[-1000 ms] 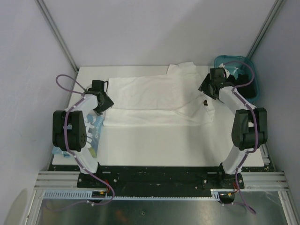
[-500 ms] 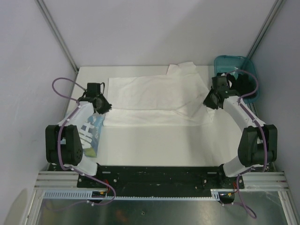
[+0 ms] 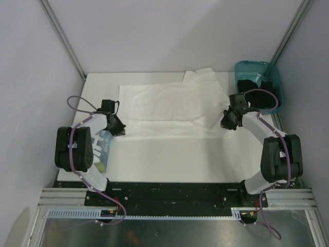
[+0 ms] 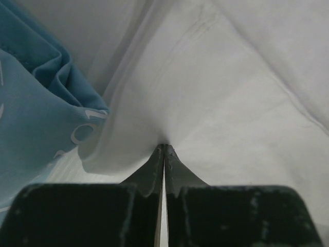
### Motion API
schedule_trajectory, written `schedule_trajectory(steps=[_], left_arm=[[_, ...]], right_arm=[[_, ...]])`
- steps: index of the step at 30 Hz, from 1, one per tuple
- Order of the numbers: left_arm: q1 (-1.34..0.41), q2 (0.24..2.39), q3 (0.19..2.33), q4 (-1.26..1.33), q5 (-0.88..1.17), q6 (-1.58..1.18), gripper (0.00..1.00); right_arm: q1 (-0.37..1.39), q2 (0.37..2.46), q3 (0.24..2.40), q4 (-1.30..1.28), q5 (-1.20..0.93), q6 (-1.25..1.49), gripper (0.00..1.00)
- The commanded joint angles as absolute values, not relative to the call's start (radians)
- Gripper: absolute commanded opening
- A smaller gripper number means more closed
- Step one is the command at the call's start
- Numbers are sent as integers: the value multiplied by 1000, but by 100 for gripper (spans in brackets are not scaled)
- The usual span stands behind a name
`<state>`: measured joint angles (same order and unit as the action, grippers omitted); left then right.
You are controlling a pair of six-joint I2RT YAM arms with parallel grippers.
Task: Fold and stack the t-shirts
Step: Fold the flattened tshirt in 1/3 of the way
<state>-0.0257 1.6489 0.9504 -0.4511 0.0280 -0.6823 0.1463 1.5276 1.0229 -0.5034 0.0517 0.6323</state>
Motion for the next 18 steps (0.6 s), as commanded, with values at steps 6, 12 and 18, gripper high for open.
schedule_trajectory(steps=[6,12,18], left_arm=[[-22,1710,905,-444,-54,-701,4],[-20,1712,903,-444,-58,-697,4],[-18,1701,907,-445,-49,-694,4]], right_arm=[[41,1668,968,-475,86,646,13],[-5,1665,916,-475,80,656,31],[-35,1563,917,-479,43,658,36]])
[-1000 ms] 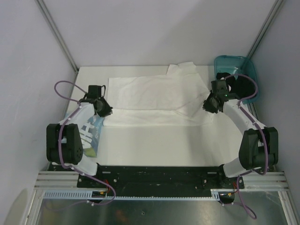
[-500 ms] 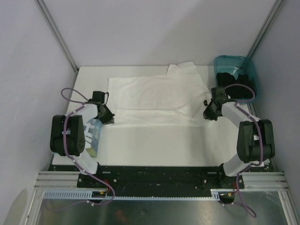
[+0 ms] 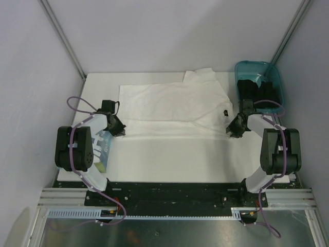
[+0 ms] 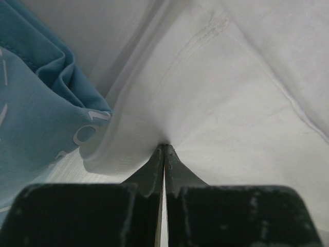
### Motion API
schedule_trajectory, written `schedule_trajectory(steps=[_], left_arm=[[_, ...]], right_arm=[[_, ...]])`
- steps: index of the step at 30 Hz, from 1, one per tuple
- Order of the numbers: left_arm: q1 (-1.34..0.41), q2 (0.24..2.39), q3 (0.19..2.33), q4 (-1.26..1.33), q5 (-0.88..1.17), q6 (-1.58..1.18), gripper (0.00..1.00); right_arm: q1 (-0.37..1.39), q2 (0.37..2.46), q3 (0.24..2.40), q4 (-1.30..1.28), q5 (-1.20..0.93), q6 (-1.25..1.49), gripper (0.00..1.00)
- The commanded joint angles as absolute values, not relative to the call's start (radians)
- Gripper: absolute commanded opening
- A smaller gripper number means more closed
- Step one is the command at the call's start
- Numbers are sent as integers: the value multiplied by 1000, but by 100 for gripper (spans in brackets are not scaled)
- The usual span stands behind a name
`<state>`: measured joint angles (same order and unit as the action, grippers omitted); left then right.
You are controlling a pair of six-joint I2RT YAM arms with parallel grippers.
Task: Fold and stack the t-shirts
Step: Fold the flattened tshirt in 1/3 of the way
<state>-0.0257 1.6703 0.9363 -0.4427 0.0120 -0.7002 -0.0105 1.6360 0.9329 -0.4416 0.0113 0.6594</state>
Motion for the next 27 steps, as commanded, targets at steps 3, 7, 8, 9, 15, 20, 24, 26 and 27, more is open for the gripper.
schedule_trajectory(steps=[3,7,8,9,15,20,24,26,27], left_arm=[[-17,1690,909,-444,-35,-690,5],[-17,1671,917,-445,-20,-685,6],[-18,1665,918,-445,-17,-685,6],[-17,1662,919,-446,-15,-685,6],[-17,1646,928,-446,-8,-682,6],[-18,1644,930,-446,-8,-678,6],[-17,1644,933,-445,-8,-674,6],[-17,1644,934,-445,-8,-673,6],[-17,1645,934,-445,-8,-672,6]], right_arm=[[-19,1495,929,-497,51,667,36],[75,1422,950,-481,92,689,28],[108,1419,957,-471,100,694,26],[137,1426,965,-465,109,698,24],[267,1547,1007,-450,147,713,32],[330,1631,1018,-398,158,713,40],[351,1679,1029,-373,164,720,43],[360,1695,1033,-370,164,729,43],[365,1696,1034,-370,168,734,43]])
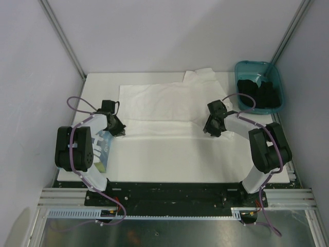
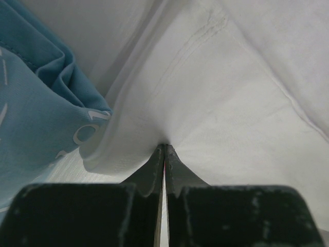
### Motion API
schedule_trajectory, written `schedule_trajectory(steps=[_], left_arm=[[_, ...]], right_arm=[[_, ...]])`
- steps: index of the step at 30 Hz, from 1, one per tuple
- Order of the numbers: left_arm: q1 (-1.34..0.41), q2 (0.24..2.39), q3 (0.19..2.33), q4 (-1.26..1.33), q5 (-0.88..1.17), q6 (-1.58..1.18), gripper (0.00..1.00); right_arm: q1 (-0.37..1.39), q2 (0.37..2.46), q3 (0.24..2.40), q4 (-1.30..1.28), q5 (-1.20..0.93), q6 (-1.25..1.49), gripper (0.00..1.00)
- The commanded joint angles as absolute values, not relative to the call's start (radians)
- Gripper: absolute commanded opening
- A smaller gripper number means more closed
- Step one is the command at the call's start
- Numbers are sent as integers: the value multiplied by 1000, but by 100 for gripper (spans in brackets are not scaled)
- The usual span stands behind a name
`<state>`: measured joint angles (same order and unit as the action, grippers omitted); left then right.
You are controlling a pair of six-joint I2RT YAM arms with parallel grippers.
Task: Fold and stack the t-shirts
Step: Fold the flattened tshirt in 1/3 of the way
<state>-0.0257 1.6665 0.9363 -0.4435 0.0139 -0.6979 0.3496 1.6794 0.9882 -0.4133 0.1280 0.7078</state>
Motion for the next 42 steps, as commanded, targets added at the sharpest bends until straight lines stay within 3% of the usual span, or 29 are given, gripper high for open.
schedule_trajectory(steps=[1,21,34,42], left_arm=[[-17,1645,936,-445,-8,-670,6],[-14,1661,937,-448,-8,-656,6],[-11,1662,941,-448,-8,-654,6],[-6,1666,941,-447,-8,-652,6]], right_arm=[[370,1696,1036,-369,172,738,43],[390,1753,1132,-416,239,739,36],[395,1779,1142,-446,263,745,37],[402,1786,1149,-440,254,750,20]])
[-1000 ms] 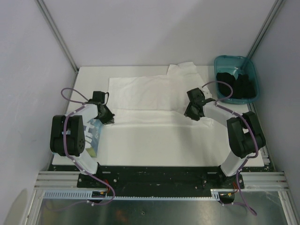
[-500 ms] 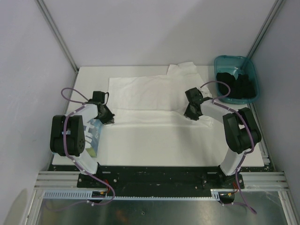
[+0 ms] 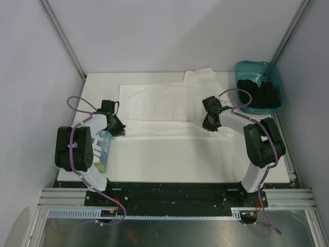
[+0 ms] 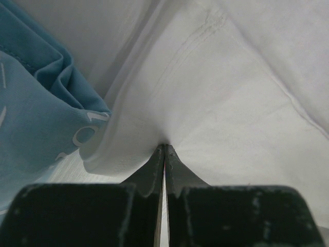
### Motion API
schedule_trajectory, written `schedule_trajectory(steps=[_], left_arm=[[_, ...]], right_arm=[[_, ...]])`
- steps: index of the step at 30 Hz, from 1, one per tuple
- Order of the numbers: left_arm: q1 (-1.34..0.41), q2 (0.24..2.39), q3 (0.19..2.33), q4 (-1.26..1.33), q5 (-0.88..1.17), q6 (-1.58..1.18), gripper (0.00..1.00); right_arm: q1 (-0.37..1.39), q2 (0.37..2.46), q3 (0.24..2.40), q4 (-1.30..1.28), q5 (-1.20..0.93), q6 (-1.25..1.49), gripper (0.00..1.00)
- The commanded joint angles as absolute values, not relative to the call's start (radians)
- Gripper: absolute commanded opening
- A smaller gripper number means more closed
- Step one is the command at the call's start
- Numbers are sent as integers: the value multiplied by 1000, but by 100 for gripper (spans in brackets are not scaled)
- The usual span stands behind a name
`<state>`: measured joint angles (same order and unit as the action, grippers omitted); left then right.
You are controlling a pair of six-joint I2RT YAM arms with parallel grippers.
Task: Fold and stack the t-shirts
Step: Fold the flattened tshirt in 1/3 of the way
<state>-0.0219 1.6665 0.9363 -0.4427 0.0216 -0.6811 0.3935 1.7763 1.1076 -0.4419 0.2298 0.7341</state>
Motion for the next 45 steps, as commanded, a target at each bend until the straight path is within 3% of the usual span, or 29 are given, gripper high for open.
schedule_trajectory(steps=[1,5,7,17,26,29,33,36,40,45], left_arm=[[-6,1665,942,-447,-8,-652,6],[-6,1666,943,-447,-7,-652,6],[-6,1667,943,-447,-8,-652,6],[-6,1664,942,-447,20,-647,6],[-6,1655,965,-452,28,-631,6],[-6,1645,975,-455,32,-623,7],[-6,1635,986,-460,39,-611,9],[-6,1629,989,-461,46,-606,10],[-6,1624,989,-461,53,-603,10],[-6,1617,995,-462,61,-595,10]], right_arm=[[402,1785,1151,-441,255,750,17],[402,1778,1160,-446,263,746,3],[402,1778,1172,-450,267,741,1],[403,1879,1352,-427,273,642,0],[438,2155,1736,-470,278,485,0],[444,2215,1823,-486,276,445,9],[445,2233,1872,-491,284,401,38],[446,2209,1863,-495,293,378,52],[442,2112,1792,-487,306,384,58],[404,1934,1641,-489,324,464,57]])
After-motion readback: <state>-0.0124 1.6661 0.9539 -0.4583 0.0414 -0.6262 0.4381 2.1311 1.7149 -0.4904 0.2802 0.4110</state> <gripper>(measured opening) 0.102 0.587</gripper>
